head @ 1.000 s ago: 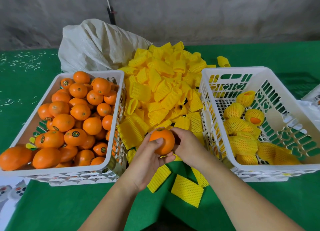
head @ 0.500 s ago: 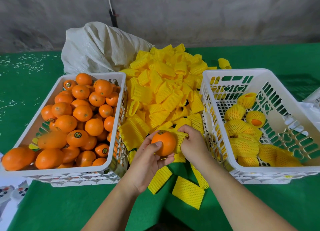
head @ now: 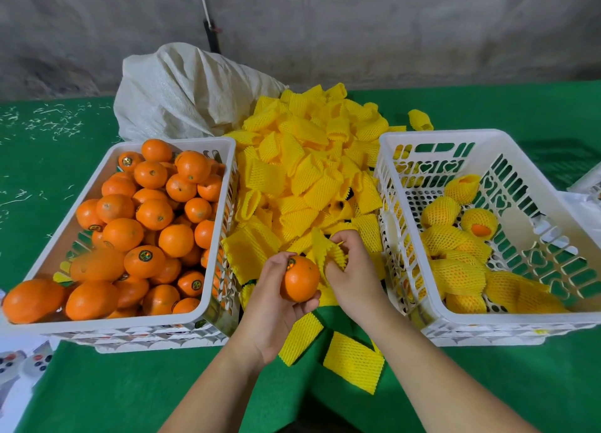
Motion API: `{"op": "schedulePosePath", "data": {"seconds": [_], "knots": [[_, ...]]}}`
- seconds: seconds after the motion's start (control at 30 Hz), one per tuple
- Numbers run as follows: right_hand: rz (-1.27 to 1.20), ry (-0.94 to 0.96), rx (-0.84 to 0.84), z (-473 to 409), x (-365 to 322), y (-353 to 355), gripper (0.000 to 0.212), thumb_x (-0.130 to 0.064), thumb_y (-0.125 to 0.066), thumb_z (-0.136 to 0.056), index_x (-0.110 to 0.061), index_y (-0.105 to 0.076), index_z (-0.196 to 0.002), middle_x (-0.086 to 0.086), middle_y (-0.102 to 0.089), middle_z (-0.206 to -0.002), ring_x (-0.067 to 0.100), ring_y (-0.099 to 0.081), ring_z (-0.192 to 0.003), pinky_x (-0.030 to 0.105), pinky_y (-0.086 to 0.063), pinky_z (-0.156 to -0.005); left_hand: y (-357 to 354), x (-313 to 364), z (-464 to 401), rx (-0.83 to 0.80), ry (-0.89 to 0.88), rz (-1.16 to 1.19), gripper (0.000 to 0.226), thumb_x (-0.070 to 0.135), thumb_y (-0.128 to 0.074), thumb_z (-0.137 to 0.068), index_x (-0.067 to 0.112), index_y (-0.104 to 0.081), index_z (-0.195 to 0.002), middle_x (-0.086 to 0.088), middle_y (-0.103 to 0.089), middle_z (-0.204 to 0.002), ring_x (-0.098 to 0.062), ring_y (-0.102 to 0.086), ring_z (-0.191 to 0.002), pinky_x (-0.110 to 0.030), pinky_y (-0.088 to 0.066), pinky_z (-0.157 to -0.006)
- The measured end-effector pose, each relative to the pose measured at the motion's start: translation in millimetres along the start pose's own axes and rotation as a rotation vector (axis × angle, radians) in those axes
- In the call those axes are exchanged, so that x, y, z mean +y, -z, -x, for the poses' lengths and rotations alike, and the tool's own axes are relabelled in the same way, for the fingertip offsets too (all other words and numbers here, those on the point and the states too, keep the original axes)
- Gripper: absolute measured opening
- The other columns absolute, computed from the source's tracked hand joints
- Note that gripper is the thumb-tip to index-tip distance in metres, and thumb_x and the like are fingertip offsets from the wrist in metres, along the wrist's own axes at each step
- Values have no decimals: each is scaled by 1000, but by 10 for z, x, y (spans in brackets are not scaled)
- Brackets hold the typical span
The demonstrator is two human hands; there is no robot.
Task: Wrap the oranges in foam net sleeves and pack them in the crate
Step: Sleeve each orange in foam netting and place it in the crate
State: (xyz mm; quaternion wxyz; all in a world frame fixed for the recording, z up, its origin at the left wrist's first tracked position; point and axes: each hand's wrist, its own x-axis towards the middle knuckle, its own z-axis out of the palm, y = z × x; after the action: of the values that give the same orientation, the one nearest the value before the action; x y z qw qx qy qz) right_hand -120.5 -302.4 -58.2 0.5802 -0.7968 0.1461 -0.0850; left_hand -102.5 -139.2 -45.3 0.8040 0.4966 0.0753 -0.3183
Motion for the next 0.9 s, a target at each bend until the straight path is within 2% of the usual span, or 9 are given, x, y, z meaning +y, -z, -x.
{"op": "schedulePosePath", "data": {"seconds": [0.1,0.17,0.3,0.4,0.47,0.57,0.7,0.83,0.9], "knots": [[124,80,119,-40,3,-12,33,-7,-64,-96,-32,-48,-111,-6,-51,-109,-1,-49,-93,11,-38,-69,-12,-36,20,-7,-33,-54,49,56,-58,-92,25,-61,-130,-20,-57,-127,-33,-68,-85,-38,-61,-77],[217,133,140,-62,-6,-17,33,-6,-66,-95,-31,-49,-108,-8,-48,-109,0,-44,-89,7,-37,-68,-15,-44,40,-43,-57,-95,50,58,-62,-98,24,-61,-136,-20,-54,-134,-32,-69,-86,-37,-61,-78],[357,173,135,-86,-2,-26,23,-6,-70,-94,-18,-61,-113,-2,-54,-109,14,-50,-93,29,-39,-69,-84,-23,76,-100,-99,-216,54,49,-59,-92,19,-63,-136,-12,-52,-146,-30,-71,-100,-38,-60,-76],[333,147,115,-94,6,-10,27,-9,-75,-93,-14,-67,-117,3,-65,-109,17,-59,-96,28,-43,-74,-77,11,90,-98,-139,-311,49,48,-64,-89,20,-74,-129,5,-42,-158,-20,-59,-134,-42,-61,-78],[318,166,112,-104,10,0,25,-11,-76,-93,-12,-69,-117,6,-68,-110,19,-60,-98,29,-45,-77,-50,24,88,-113,-151,-368,46,47,-66,-89,25,-76,-128,13,-38,-160,-8,-49,-142,-44,-63,-79],[329,212,73,-113,30,-3,21,-18,-75,-95,-13,-71,-115,3,-66,-112,15,-59,-101,26,-45,-79,-33,-13,57,-72,-159,-406,46,49,-63,-90,29,-75,-129,10,-45,-157,-15,-57,-135,-39,-62,-76],[301,242,62,-81,99,-12,15,-18,-75,-95,-14,-73,-110,-2,-62,-107,7,-57,-96,23,-49,-78,26,-59,-37,65,-108,-372,57,60,-65,-94,24,-64,-139,-9,-63,-135,-25,-74,-99,-37,-61,-76],[242,314,43,1,121,-16,11,-20,-72,-97,-16,-71,-108,-7,-59,-106,6,-57,-91,16,-45,-72,136,-120,-103,170,-140,-403,66,62,-62,-91,29,-52,-147,-3,-58,-141,-24,-70,-112,-35,-63,-78],[213,334,36,47,95,-36,11,-22,-72,-98,-18,-71,-108,-11,-61,-105,3,-58,-94,16,-46,-74,153,-172,-114,211,-188,-438,67,67,-63,-92,33,-48,-148,1,-54,-145,-22,-66,-121,-39,-63,-86]]}}
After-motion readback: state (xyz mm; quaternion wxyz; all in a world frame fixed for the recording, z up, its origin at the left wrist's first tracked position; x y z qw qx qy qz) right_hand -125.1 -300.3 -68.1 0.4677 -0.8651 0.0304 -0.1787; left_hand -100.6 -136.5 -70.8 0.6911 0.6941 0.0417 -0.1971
